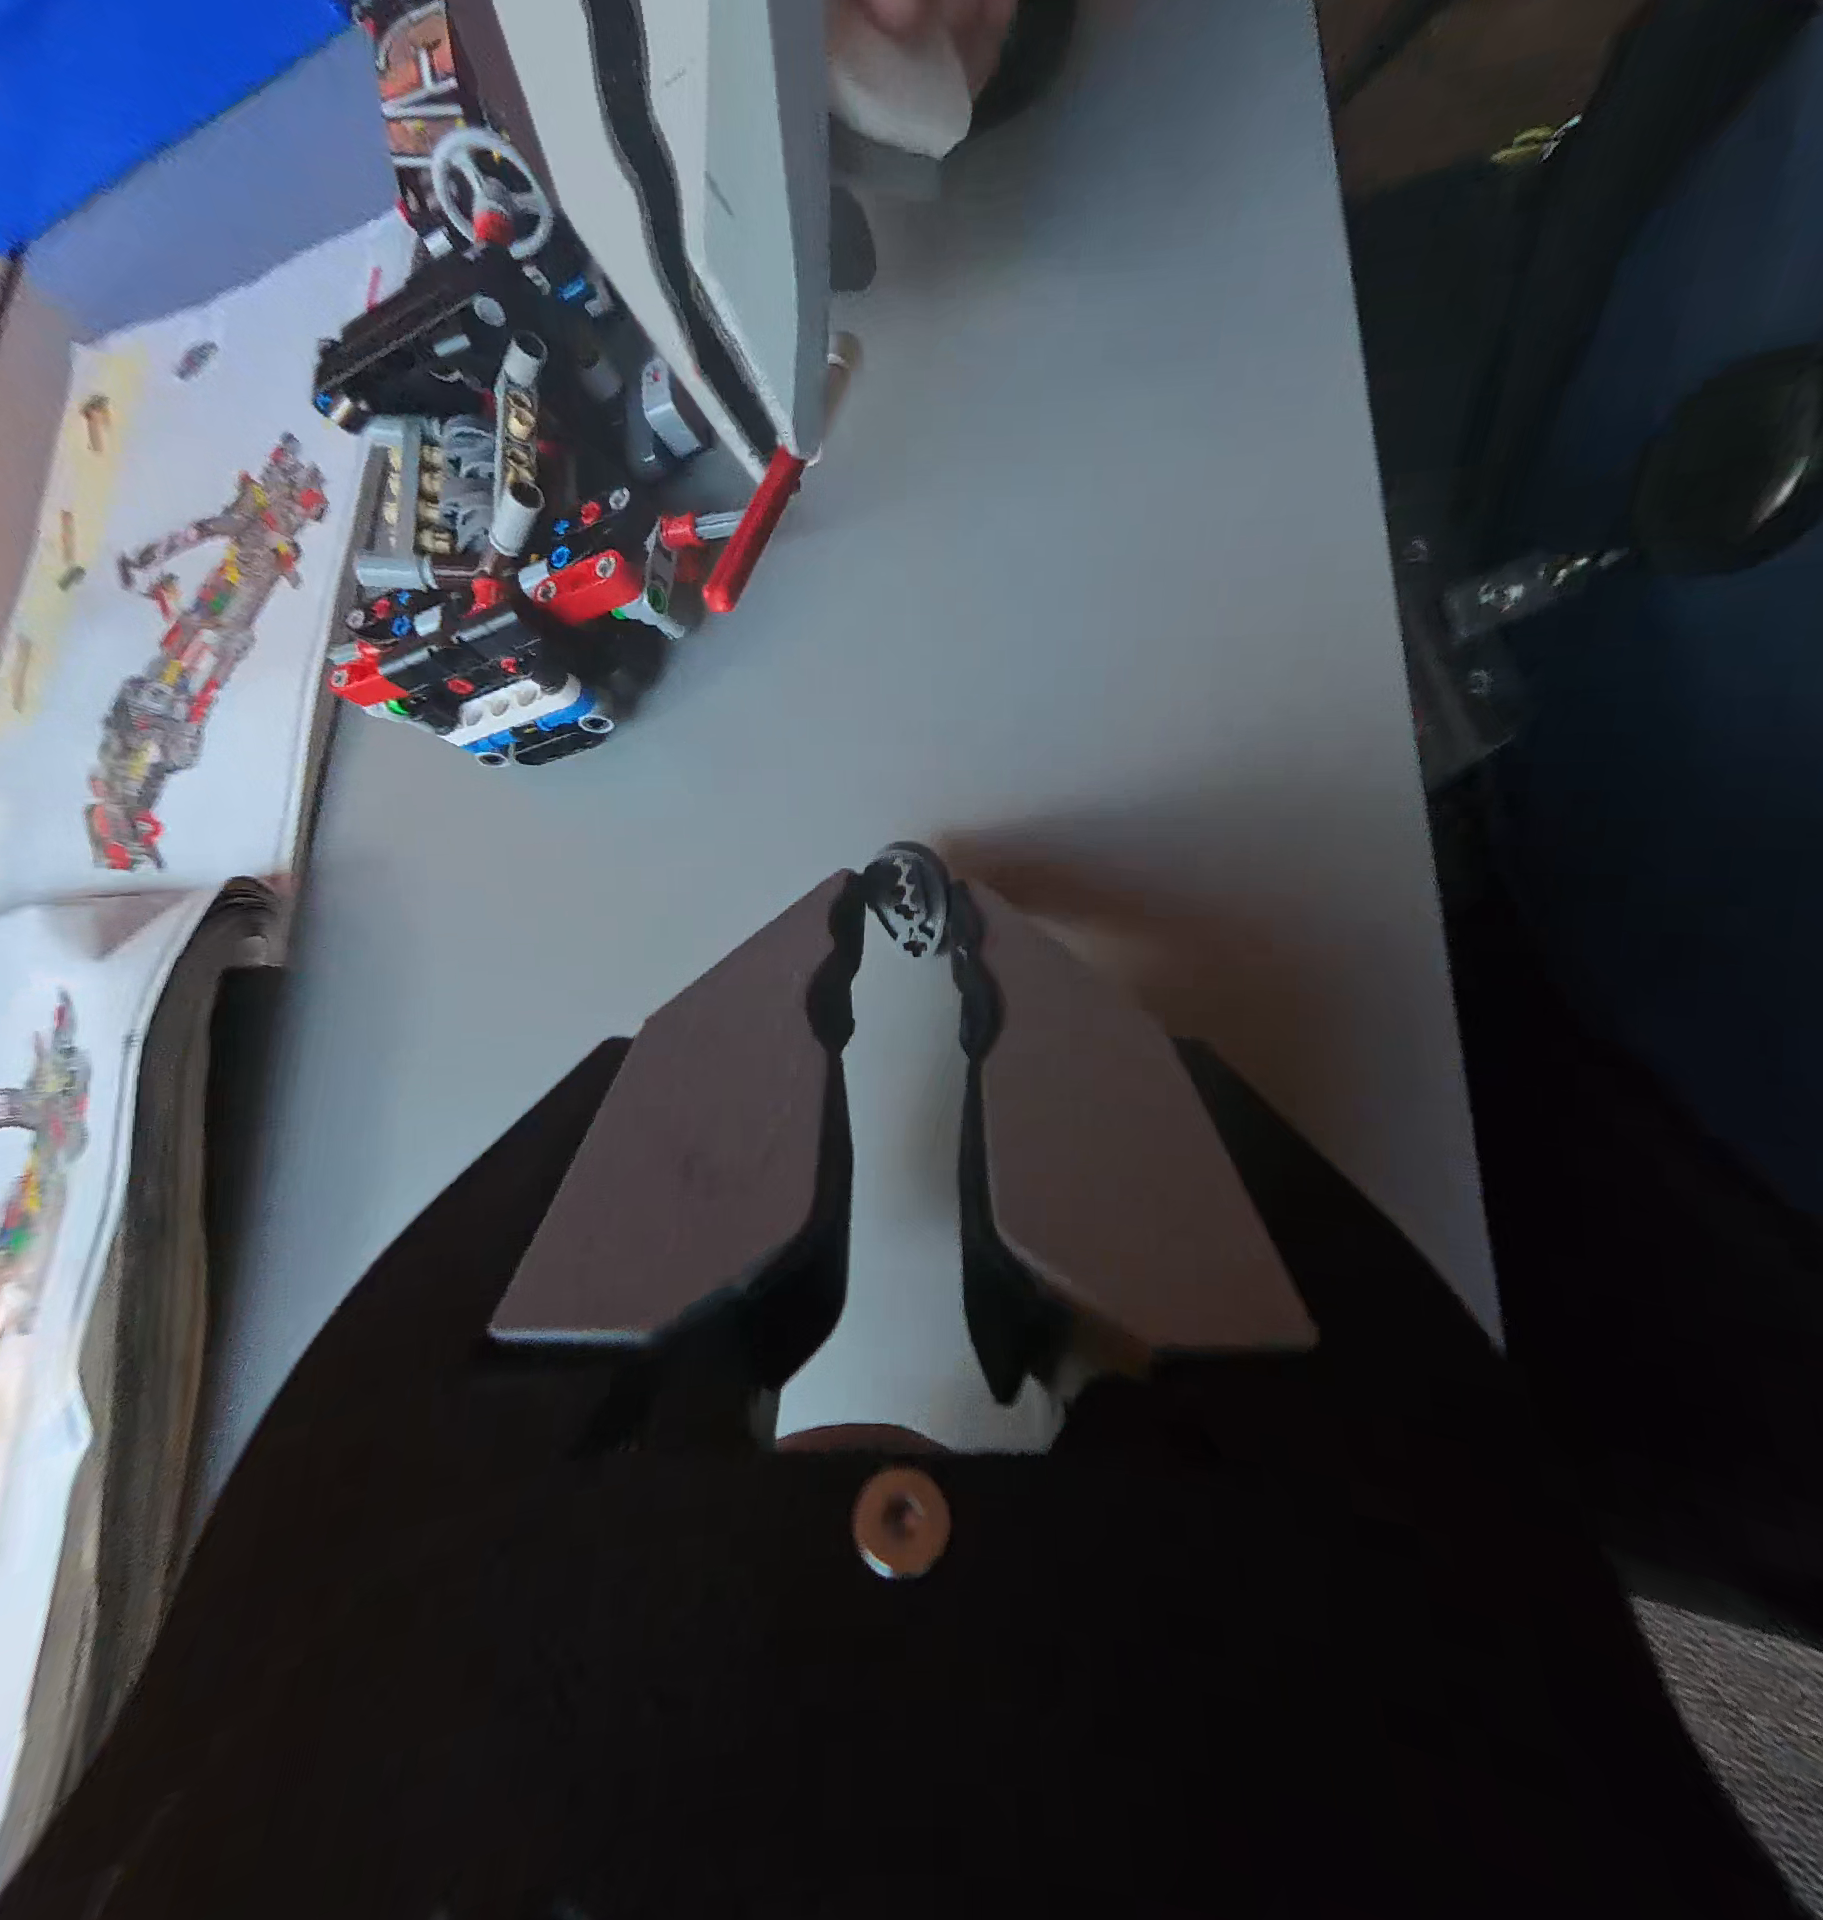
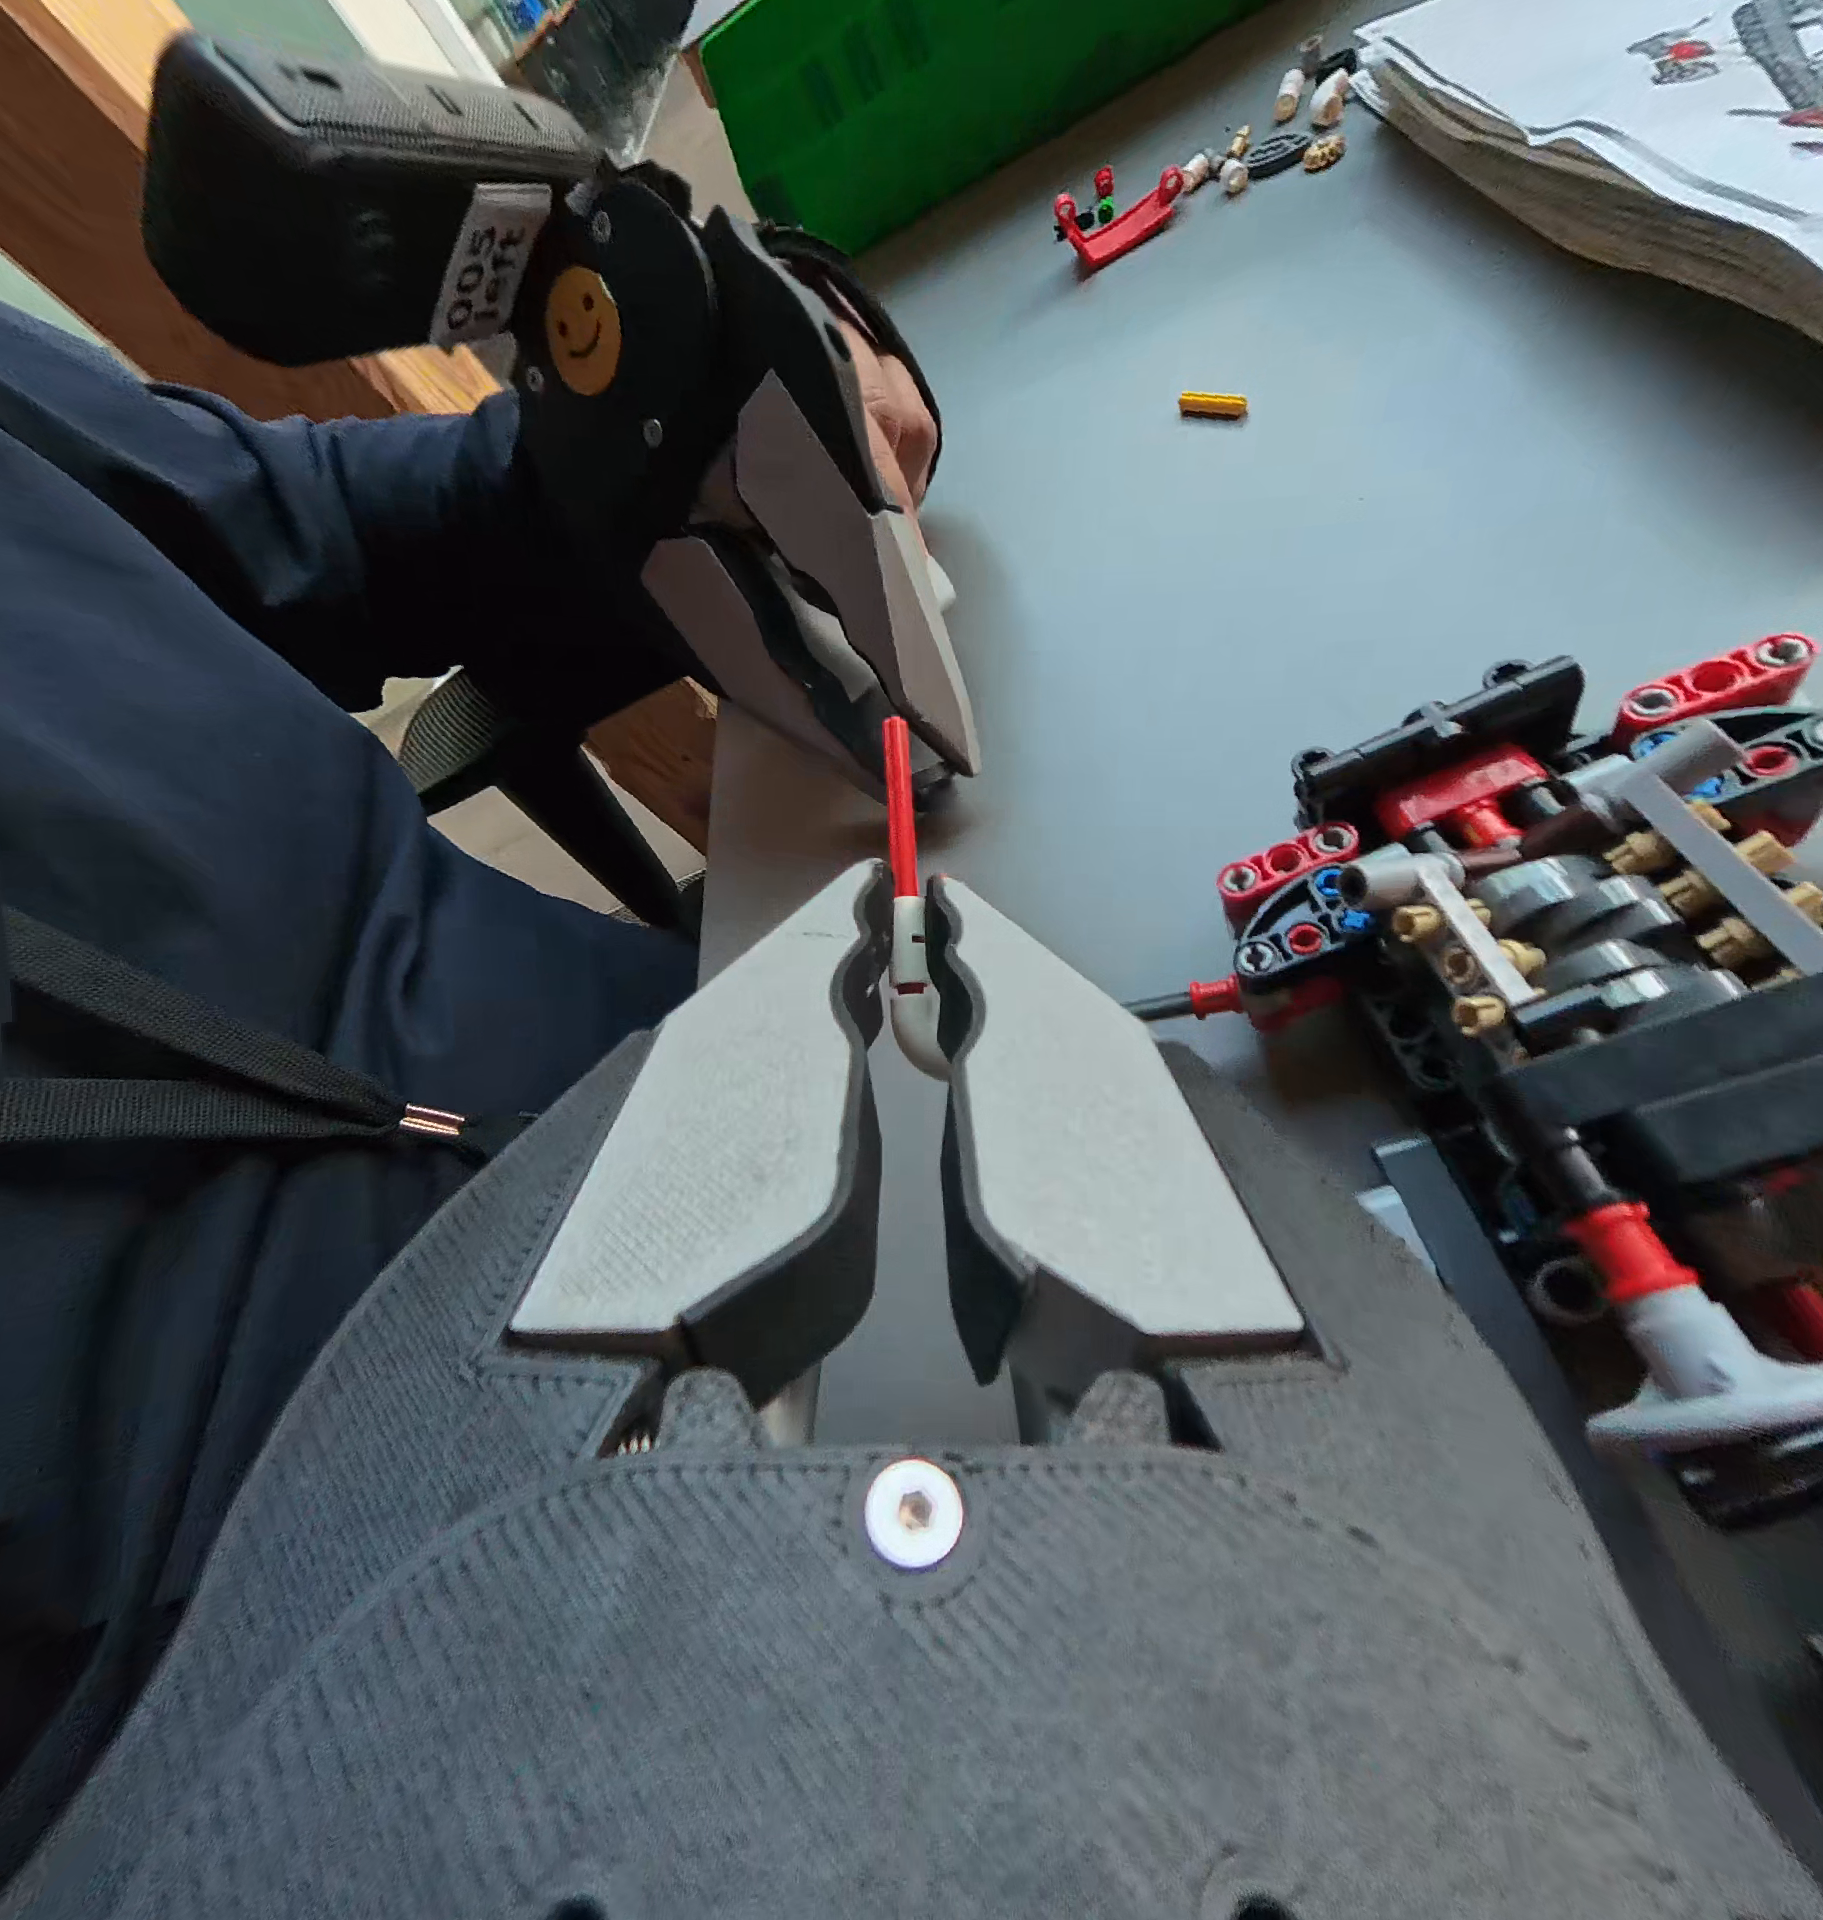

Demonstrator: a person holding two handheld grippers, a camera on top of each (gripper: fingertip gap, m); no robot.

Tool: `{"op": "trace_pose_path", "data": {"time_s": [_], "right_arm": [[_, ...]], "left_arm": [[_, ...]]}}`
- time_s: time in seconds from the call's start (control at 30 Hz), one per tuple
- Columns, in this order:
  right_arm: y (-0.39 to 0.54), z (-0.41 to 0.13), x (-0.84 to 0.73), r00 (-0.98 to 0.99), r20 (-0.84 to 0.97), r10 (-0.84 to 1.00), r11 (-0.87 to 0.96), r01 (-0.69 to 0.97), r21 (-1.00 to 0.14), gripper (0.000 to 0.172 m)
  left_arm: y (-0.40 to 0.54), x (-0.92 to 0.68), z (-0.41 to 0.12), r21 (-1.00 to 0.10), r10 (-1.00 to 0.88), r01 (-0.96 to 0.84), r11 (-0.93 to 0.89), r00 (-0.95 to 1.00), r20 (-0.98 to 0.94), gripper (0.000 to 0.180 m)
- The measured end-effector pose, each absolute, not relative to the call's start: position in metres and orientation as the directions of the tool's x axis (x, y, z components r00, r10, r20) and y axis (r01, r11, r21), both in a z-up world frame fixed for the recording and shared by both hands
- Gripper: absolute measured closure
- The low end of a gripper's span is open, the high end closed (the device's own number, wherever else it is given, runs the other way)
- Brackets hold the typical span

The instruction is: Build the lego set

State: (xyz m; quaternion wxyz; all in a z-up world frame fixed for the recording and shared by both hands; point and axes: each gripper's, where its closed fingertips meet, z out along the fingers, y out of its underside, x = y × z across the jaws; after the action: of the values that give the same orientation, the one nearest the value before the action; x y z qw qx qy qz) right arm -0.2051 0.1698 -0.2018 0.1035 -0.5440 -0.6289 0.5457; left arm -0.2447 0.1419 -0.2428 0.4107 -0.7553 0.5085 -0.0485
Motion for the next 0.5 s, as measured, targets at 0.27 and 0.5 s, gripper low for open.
{"op": "trace_pose_path", "data": {"time_s": [0.27,0.5], "right_arm": [[0.171,-0.207,-0.2,-0.36,-0.462,0.811,-0.193,0.58,-0.791,0.168],[0.174,-0.207,-0.188,-0.334,-0.427,0.84,-0.169,0.586,-0.792,0.168]], "left_arm": [[0.145,-0.242,-0.247,-0.641,-0.77,-0.612,-0.462,0.636,-0.051,0.166],[0.122,-0.252,-0.246,-0.588,-0.678,-0.516,-0.623,0.731,0.077,0.147]]}}
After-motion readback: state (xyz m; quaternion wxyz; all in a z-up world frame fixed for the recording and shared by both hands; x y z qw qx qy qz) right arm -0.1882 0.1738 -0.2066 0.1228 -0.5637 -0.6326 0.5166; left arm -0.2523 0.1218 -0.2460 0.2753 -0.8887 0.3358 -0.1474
